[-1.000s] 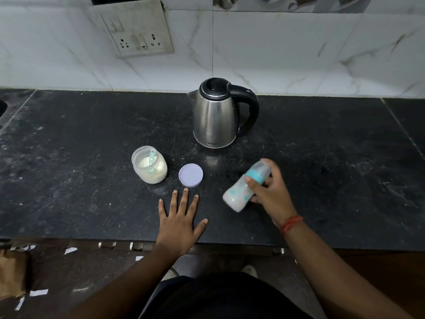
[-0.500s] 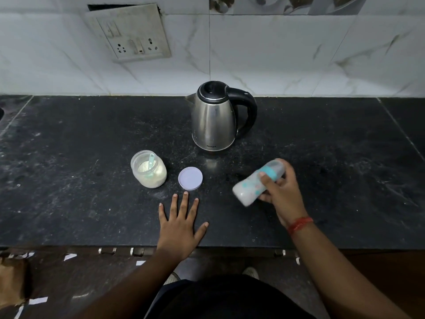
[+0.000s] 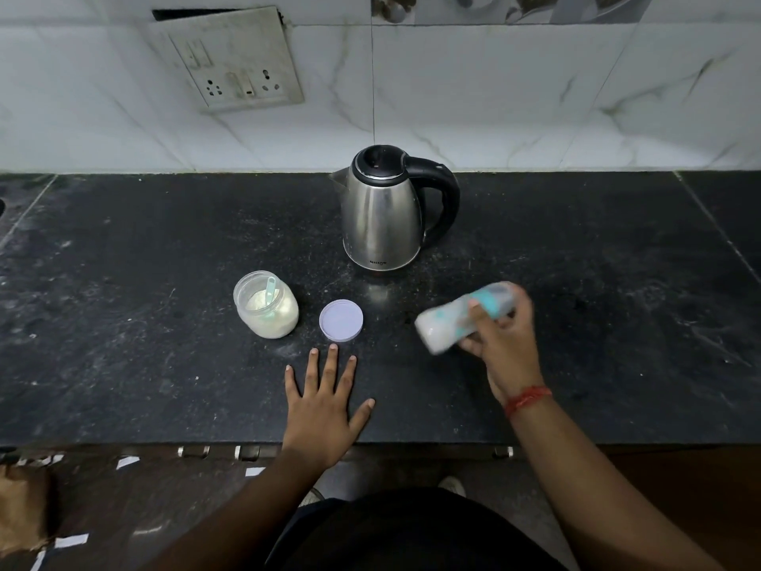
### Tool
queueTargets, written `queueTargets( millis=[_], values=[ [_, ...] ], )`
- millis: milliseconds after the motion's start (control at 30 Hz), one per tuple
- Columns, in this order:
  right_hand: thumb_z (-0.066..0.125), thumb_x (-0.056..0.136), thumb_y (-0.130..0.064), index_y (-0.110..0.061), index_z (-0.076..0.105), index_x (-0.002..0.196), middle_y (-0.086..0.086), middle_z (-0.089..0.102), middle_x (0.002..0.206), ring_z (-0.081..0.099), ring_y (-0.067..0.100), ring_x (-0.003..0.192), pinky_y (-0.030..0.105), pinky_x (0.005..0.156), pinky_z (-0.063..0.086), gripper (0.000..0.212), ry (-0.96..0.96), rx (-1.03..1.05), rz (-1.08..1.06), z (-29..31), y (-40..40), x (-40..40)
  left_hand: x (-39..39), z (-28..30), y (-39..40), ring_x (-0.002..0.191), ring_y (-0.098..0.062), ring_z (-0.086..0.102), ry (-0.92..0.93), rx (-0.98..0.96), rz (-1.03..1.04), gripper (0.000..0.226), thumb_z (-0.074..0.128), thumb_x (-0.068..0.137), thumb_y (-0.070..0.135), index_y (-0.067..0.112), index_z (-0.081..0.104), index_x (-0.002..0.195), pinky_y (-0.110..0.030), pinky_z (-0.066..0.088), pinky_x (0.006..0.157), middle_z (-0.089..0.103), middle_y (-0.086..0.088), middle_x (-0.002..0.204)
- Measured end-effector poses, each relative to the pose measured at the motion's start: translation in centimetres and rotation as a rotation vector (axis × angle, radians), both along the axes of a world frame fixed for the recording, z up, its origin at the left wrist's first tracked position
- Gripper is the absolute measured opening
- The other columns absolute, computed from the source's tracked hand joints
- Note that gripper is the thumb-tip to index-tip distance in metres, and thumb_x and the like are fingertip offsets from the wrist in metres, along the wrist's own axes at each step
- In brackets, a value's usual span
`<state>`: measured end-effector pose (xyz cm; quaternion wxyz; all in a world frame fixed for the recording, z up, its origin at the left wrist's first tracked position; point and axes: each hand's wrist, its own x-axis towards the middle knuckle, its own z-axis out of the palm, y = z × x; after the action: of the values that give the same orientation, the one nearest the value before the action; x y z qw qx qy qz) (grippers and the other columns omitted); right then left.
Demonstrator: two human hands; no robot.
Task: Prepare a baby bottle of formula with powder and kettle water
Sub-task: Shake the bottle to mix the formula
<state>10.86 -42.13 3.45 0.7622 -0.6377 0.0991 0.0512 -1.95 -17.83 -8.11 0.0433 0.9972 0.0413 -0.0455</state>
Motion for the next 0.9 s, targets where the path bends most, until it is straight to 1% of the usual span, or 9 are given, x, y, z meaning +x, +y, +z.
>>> queueTargets(
  millis=[67, 167, 267, 300, 400, 533, 667, 767, 900],
  values=[
    [0.071, 0.094, -0.018, -0.040, 0.048, 0.122, 0.000, 0.062, 0.119, 0.072, 0.010, 0.103, 0.034, 0.069, 0.062, 0.041, -0.003, 0.058, -0.053, 0.1, -0.2, 0.4, 0.0, -0.2, 0.0, 0.159, -0.037, 0.013, -0.011, -0.002, -0.003, 0.078, 0.017, 0.100, 0.074, 0.028, 0.027, 0.162, -0.070, 0.010, 0.121, 0.023, -0.009, 0.171],
    [0.074, 0.091, -0.020, -0.040, 0.048, 0.132, 0.005, 0.065, 0.121, 0.073, 0.020, 0.104, 0.039, 0.072, 0.063, 0.052, 0.021, -0.080, 0.153, -0.2, -0.2, 0.2, -0.1, -0.3, 0.2, 0.159, -0.037, 0.014, -0.012, -0.006, -0.005, 0.078, 0.018, 0.100, 0.075, 0.028, 0.027, 0.162, -0.070, 0.009, 0.121, 0.023, -0.009, 0.171],
    [0.071, 0.095, -0.021, -0.035, 0.046, 0.129, 0.001, 0.063, 0.121, 0.072, 0.019, 0.105, 0.037, 0.072, 0.063, 0.045, -0.002, 0.047, -0.100, -0.3, -0.6, 0.5, 0.0, -0.2, 0.0, 0.159, -0.037, 0.014, -0.008, -0.002, -0.002, 0.078, 0.017, 0.100, 0.074, 0.028, 0.028, 0.162, -0.070, 0.010, 0.121, 0.023, -0.009, 0.171],
    [0.070, 0.095, -0.021, -0.036, 0.046, 0.128, 0.001, 0.062, 0.123, 0.072, 0.019, 0.106, 0.037, 0.072, 0.063, 0.044, 0.014, 0.064, -0.090, -0.2, -0.4, 0.5, 0.0, -0.2, -0.1, 0.158, -0.037, 0.015, -0.013, -0.008, -0.003, 0.078, 0.017, 0.100, 0.074, 0.028, 0.029, 0.162, -0.070, 0.010, 0.121, 0.024, -0.009, 0.170],
    [0.076, 0.091, -0.021, -0.042, 0.049, 0.131, 0.007, 0.063, 0.124, 0.073, 0.020, 0.104, 0.039, 0.073, 0.064, 0.052, 0.049, -0.084, 0.199, -0.6, 0.0, 0.2, 0.0, -0.2, 0.1, 0.158, -0.037, 0.016, -0.012, -0.016, 0.000, 0.078, 0.017, 0.100, 0.074, 0.028, 0.029, 0.162, -0.071, 0.011, 0.121, 0.024, -0.009, 0.170],
    [0.072, 0.094, -0.022, -0.035, 0.043, 0.133, 0.000, 0.061, 0.122, 0.072, 0.013, 0.106, 0.035, 0.072, 0.063, 0.050, 0.006, 0.061, -0.073, -0.3, 0.5, 0.5, 0.0, 0.0, -0.1, 0.159, -0.037, 0.015, -0.007, -0.011, 0.003, 0.078, 0.016, 0.100, 0.074, 0.028, 0.028, 0.162, -0.071, 0.012, 0.121, 0.024, -0.009, 0.170],
    [0.074, 0.092, -0.021, -0.040, 0.048, 0.132, 0.005, 0.065, 0.122, 0.072, 0.022, 0.107, 0.041, 0.074, 0.064, 0.052, 0.054, -0.085, 0.218, -0.5, 1.3, 0.5, -0.1, 0.0, 0.1, 0.158, -0.036, 0.015, -0.010, -0.020, 0.003, 0.078, 0.017, 0.100, 0.074, 0.028, 0.029, 0.162, -0.071, 0.012, 0.121, 0.024, -0.009, 0.170],
    [0.070, 0.095, -0.020, -0.036, 0.046, 0.129, 0.002, 0.062, 0.123, 0.073, 0.016, 0.103, 0.036, 0.071, 0.063, 0.045, 0.037, 0.045, -0.029, -0.6, 1.3, 0.8, 0.0, 0.0, -0.1, 0.158, -0.036, 0.015, -0.010, -0.014, 0.003, 0.078, 0.016, 0.100, 0.074, 0.028, 0.029, 0.162, -0.071, 0.012, 0.121, 0.024, -0.009, 0.170],
    [0.075, 0.091, -0.020, -0.041, 0.047, 0.136, 0.006, 0.063, 0.127, 0.070, 0.022, 0.109, 0.040, 0.074, 0.064, 0.057, 0.069, -0.098, 0.255, -0.7, 1.2, 0.4, -0.1, -0.2, 0.1, 0.159, -0.036, 0.015, -0.016, -0.015, 0.001, 0.078, 0.017, 0.100, 0.074, 0.028, 0.028, 0.162, -0.070, 0.010, 0.121, 0.024, -0.009, 0.170]
  ],
)
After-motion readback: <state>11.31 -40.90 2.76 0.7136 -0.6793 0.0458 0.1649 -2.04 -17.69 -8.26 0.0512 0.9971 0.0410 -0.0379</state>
